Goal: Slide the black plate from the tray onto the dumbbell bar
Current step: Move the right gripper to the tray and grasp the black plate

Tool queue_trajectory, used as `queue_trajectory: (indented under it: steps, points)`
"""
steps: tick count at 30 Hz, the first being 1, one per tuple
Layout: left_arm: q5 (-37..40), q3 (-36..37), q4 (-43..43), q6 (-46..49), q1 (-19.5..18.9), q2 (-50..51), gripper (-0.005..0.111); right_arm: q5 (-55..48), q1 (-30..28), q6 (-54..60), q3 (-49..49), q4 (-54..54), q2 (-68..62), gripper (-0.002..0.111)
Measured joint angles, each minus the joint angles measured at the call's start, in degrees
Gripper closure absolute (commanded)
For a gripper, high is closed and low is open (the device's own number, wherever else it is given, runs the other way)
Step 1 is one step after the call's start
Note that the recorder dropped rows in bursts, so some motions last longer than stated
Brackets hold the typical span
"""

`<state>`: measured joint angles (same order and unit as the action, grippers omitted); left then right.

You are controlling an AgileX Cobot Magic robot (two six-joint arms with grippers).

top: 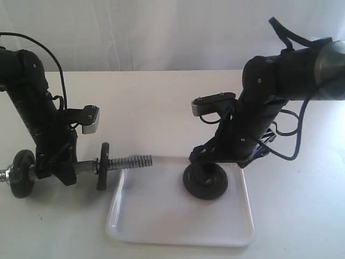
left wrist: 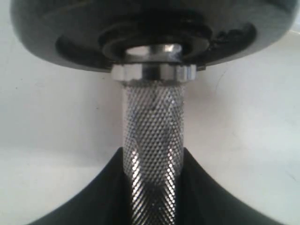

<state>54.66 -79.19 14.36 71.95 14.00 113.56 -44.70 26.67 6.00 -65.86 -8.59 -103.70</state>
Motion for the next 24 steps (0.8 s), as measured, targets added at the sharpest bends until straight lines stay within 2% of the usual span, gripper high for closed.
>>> queue_trajectory:
  steps: [5, 16, 24]
  points:
    - [-0.2, 0.0, 0.6, 0.0, 0.0, 0.1, 0.107, -2.6, 1.9, 3.1, -1.1, -1.7, -2.1, 0.004]
    - [-0.4, 0.0, 1.0, 0.0, 0.0, 0.1, 0.107, 5.1, 2.4, 4.5, -1.7, 0.5, -2.9, 0.004]
    - [-0.5, 0.0, 1.2, 0.0, 0.0, 0.1, 0.107, 6.0, 2.4, 4.5, -1.7, 0.7, -5.1, 0.004]
